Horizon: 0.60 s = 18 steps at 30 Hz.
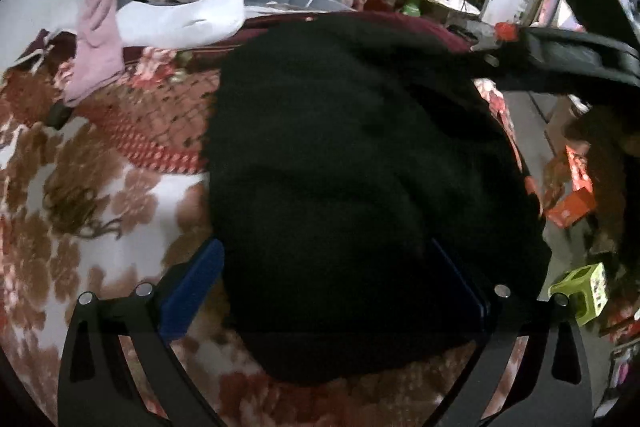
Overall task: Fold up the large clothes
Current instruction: 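Lower the folded hoodie onto the blanket with both tools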
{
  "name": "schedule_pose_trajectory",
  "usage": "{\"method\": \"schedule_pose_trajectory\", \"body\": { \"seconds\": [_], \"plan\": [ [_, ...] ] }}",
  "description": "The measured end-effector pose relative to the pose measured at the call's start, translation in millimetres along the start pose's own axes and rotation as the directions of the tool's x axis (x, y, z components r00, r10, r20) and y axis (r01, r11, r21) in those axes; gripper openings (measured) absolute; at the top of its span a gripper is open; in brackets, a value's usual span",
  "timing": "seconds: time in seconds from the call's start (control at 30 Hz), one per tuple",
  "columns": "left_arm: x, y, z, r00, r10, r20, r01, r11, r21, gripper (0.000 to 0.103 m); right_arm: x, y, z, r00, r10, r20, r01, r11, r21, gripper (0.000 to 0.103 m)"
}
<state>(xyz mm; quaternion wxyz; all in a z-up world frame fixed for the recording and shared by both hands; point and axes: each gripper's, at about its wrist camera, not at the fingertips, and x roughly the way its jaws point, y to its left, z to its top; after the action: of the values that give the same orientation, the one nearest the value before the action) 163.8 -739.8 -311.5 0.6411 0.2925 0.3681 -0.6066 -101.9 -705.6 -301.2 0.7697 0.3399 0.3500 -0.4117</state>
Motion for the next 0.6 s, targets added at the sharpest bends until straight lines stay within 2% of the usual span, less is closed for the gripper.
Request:
{"method": "schedule_pose_trajectory", "body": {
  "seconds": [0.07,0.2,0.33,0.6],
  "plan": [
    [9.1,-4.4,-10.5,0.999,0.011,-0.032,-0.011,1.000,0.012,0.098,-0.2,5.4,-20.5,0.999,-0.030,-0.012,0.030,1.000,-0.003,0.098],
    [20.8,-9.0,-16.8,0.999,0.026,-0.033,-0.026,1.000,0.009,0.099,26.7,0.4,-62.7,0.983,-0.167,-0.076,0.163,0.985,-0.062,0.098],
    [31.5,-16.9,-21.4,0.996,0.078,-0.039,-0.076,0.996,0.046,0.099,35.6,-16.3,-72.1,0.986,-0.143,-0.083,0.140,0.989,-0.036,0.098],
    [20.7,-18.8,-11.3,0.990,0.104,-0.095,-0.103,0.995,0.014,0.098,20.8,-14.1,-69.7,0.984,-0.146,-0.105,0.144,0.989,-0.019,0.098]
  ]
}}
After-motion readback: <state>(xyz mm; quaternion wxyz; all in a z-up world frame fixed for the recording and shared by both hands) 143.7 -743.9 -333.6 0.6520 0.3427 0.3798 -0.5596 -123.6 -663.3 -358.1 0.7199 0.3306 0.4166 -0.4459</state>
